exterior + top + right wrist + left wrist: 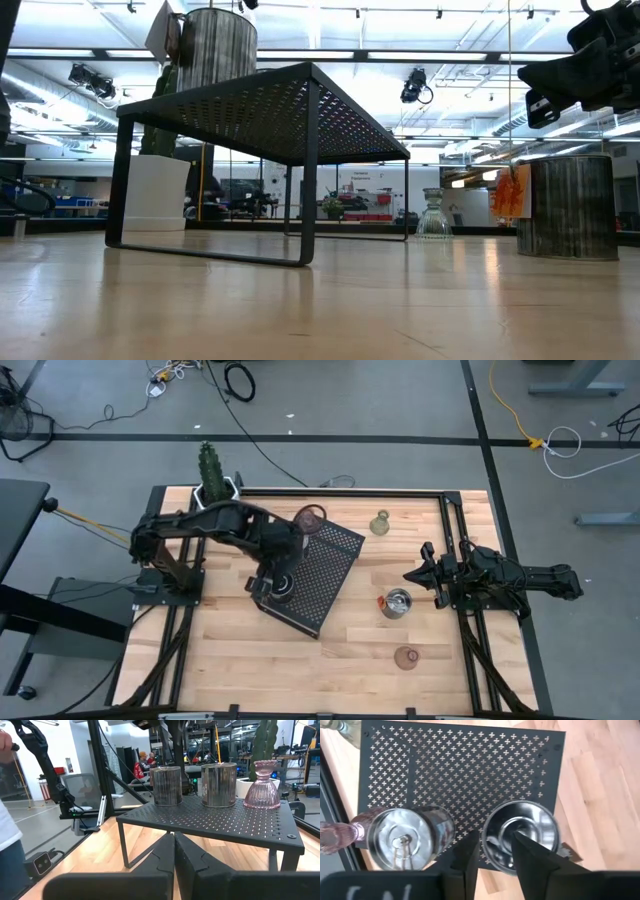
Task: Pick & Place candle stick holders
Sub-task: Adjust the silver scented candle on the shelf
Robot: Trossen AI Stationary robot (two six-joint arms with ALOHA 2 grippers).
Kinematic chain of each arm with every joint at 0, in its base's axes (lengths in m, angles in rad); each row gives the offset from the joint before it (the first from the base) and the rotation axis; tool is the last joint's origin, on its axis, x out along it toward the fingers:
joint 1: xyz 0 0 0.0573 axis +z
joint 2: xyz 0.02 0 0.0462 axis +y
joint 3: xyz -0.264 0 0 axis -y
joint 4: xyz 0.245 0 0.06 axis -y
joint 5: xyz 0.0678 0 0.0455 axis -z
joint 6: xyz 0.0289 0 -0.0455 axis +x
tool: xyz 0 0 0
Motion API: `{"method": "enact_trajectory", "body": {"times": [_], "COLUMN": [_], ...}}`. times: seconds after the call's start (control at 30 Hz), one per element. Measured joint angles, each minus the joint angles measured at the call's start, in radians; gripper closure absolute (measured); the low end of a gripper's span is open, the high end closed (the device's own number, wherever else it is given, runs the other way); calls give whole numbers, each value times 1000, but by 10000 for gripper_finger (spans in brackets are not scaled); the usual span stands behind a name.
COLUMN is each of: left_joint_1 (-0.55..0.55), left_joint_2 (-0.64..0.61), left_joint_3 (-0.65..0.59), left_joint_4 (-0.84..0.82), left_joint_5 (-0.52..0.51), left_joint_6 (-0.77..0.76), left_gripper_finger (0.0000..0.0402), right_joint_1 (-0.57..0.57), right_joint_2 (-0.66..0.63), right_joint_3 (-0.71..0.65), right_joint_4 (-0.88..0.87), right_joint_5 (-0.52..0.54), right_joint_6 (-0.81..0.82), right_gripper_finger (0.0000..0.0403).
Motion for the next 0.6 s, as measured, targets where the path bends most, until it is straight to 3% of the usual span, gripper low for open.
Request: {"method": "enact_trajectory", "body": {"times": [0.6], "left_joint_1": [-34], "left_joint_2": [68], "left_joint_3": [0], "left_joint_4": [-26], "left_joint_5": [7], "left_joint_6": [-228], "left_gripper_finger": [367], "right_joint_1": [0], "right_joint_2": [0], "right_joint_3": [0], "right_joint_4": [0], "right_joint_5": [0], "right_joint_6": [0], "right_gripper_finger": [391]}}
